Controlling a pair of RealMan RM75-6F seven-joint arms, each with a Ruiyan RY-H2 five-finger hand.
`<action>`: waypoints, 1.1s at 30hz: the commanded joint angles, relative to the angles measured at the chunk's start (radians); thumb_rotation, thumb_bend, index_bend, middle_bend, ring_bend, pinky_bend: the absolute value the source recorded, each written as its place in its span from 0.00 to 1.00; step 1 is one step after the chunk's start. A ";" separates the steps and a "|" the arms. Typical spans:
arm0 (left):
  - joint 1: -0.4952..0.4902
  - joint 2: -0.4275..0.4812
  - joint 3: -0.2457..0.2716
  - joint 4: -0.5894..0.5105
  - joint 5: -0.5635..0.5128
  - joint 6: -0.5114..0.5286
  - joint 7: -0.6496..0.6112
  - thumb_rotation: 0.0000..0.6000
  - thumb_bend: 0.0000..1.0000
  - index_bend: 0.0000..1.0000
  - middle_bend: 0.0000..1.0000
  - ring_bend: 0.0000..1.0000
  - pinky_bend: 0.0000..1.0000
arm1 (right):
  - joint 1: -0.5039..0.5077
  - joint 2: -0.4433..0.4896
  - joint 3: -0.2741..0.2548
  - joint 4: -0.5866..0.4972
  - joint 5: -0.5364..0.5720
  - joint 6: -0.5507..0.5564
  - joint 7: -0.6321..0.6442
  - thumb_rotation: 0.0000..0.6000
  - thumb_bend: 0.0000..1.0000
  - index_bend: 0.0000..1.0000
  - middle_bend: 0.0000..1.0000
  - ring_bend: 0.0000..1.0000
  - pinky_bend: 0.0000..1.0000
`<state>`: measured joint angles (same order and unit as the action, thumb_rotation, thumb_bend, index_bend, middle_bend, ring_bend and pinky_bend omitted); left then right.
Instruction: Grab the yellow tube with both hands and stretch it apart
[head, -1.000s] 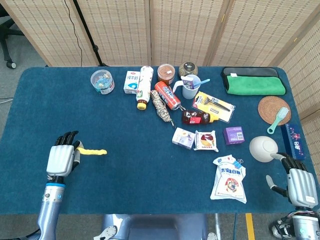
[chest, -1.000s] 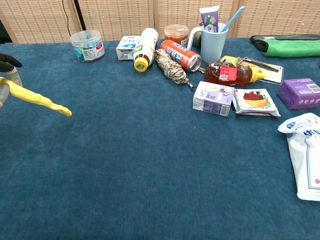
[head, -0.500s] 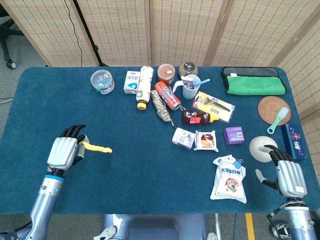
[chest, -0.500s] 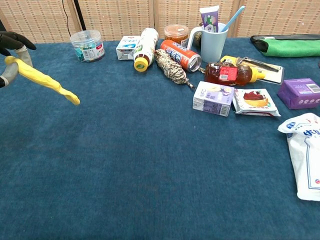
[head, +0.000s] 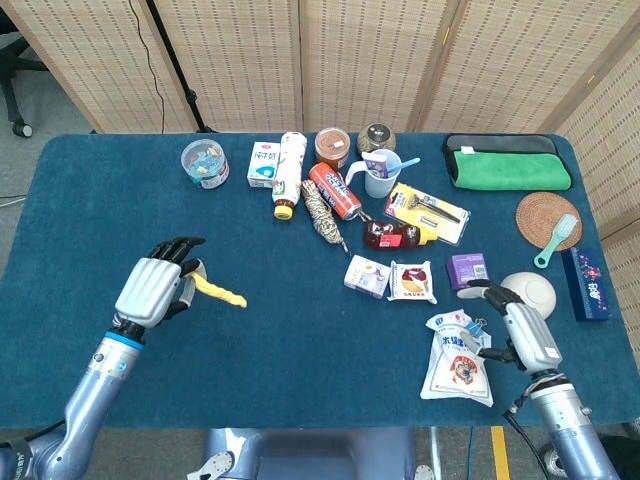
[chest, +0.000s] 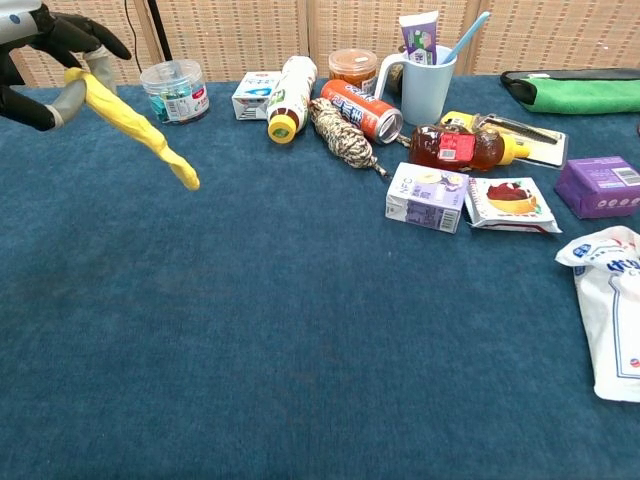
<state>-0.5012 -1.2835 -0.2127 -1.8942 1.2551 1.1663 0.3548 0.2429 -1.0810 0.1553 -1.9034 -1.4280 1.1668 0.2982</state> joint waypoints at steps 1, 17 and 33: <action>-0.025 0.012 -0.018 -0.010 0.016 -0.019 -0.018 1.00 0.64 0.67 0.19 0.14 0.18 | 0.063 -0.005 0.009 -0.019 -0.020 -0.080 0.086 1.00 0.34 0.31 0.17 0.13 0.09; -0.159 0.035 -0.079 -0.035 0.005 -0.127 -0.087 1.00 0.64 0.67 0.19 0.12 0.17 | 0.250 -0.123 0.046 0.039 0.068 -0.295 0.258 1.00 0.34 0.30 0.08 0.00 0.00; -0.257 -0.033 -0.073 -0.037 -0.036 -0.146 -0.009 1.00 0.64 0.67 0.19 0.12 0.16 | 0.359 -0.256 0.070 0.100 0.138 -0.384 0.288 1.00 0.33 0.31 0.07 0.00 0.00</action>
<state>-0.7547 -1.3126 -0.2878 -1.9311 1.2227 1.0192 0.3423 0.5986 -1.3336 0.2225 -1.8071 -1.2932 0.7866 0.5843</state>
